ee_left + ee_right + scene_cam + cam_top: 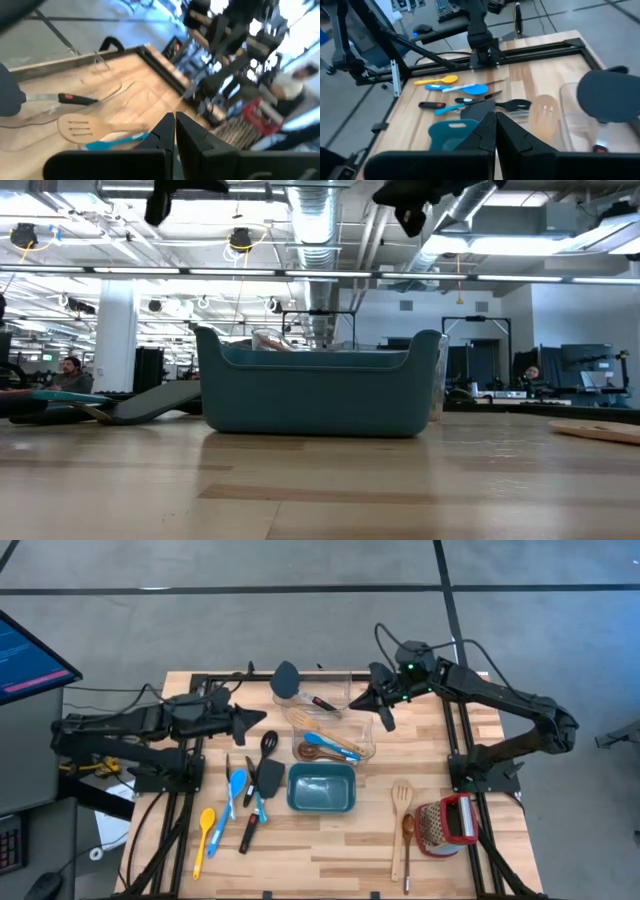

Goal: Pick & Place Kitchen Items
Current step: Put the patterned blue table knife into the blue bin

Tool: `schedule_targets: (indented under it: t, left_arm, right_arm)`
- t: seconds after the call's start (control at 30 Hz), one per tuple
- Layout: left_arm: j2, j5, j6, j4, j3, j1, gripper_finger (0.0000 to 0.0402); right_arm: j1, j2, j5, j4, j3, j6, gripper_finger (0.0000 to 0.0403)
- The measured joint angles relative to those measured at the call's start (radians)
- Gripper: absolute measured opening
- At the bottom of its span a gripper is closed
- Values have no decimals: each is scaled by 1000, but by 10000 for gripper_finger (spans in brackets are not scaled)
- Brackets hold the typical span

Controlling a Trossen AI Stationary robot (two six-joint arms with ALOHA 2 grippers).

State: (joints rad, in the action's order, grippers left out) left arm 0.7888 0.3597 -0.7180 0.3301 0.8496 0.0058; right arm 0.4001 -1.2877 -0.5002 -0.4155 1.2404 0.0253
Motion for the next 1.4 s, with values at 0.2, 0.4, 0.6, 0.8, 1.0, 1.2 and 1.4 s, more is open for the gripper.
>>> schedule_targets:
  t: [0.2,0.4,0.6,0.8,1.0,1.2,1.4]
  left_arm:
    - [88,183,-75,5,109,-117,1]
    - [259,225,-83,3,246,-189,1]
    - [352,145,-323,84,345,-271,1]
    - [362,84,-701,222,349,-405,1]
    - [366,-86,-1087,418,349,-524,1]
    - [393,-195,-1306,697,349,-597,2]
    - [430,-220,-1390,850,348,-609,2]
  right_arm:
    - [45,46,0,-47,0,30,0]
    - [79,54,0,-64,0,89,0]
    - [100,51,0,-77,0,90,0]
    - [100,36,0,-67,0,113,0]
    - [91,3,1,-69,-2,100,0]
    - [74,-53,1,-66,-4,99,0]
    - [71,-113,2,-71,-4,97,0]
